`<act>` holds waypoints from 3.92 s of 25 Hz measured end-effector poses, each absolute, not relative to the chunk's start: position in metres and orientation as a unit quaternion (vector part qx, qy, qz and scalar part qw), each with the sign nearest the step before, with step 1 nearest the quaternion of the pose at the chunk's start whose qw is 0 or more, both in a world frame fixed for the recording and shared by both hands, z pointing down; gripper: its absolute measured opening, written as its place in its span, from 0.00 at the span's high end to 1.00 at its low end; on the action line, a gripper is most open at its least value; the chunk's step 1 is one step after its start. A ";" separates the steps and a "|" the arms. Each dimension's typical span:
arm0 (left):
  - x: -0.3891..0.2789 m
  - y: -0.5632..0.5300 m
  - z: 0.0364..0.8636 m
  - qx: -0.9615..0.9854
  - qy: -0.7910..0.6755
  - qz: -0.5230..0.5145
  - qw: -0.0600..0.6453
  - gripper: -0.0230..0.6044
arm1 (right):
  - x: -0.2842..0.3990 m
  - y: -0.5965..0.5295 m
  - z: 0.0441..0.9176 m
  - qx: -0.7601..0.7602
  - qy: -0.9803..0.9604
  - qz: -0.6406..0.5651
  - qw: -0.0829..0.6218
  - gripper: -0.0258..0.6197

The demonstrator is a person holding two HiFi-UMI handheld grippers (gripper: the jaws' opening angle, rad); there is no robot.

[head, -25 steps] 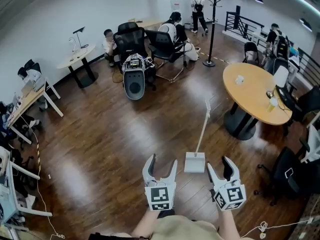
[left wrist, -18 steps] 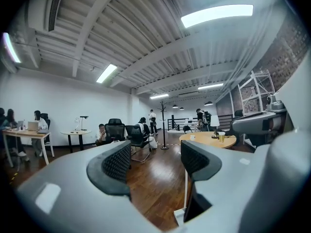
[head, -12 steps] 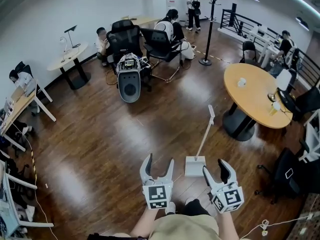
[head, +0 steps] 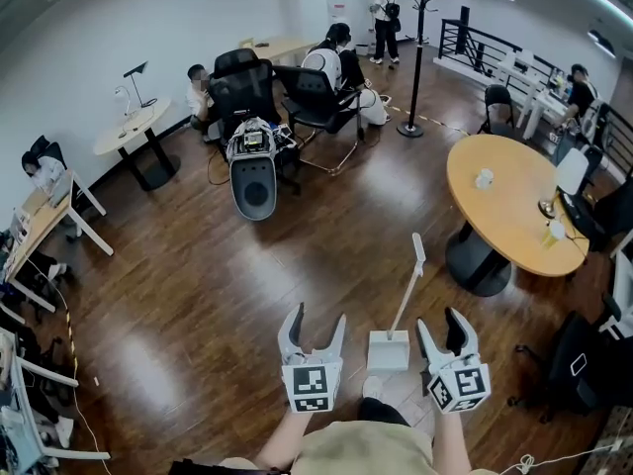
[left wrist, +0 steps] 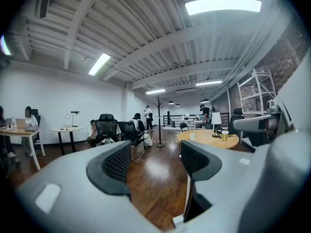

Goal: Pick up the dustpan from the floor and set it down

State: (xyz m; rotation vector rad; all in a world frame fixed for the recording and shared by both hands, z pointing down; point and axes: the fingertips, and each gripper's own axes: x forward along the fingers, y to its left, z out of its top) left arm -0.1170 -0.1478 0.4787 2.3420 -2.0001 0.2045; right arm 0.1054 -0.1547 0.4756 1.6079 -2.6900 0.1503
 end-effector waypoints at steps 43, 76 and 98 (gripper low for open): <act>-0.103 -0.315 0.568 0.741 -0.644 0.161 0.101 0.46 | 0.168 -0.428 0.815 0.533 -0.799 0.193 0.203 0.54; -0.119 -0.320 0.536 0.756 -0.638 0.115 0.088 0.47 | 0.153 -0.370 0.678 0.579 -0.787 0.133 0.166 0.78; -0.134 -0.322 0.377 0.756 -0.654 -0.008 -0.025 0.49 | 0.122 -0.348 0.330 0.580 -0.806 -0.109 -0.033 0.78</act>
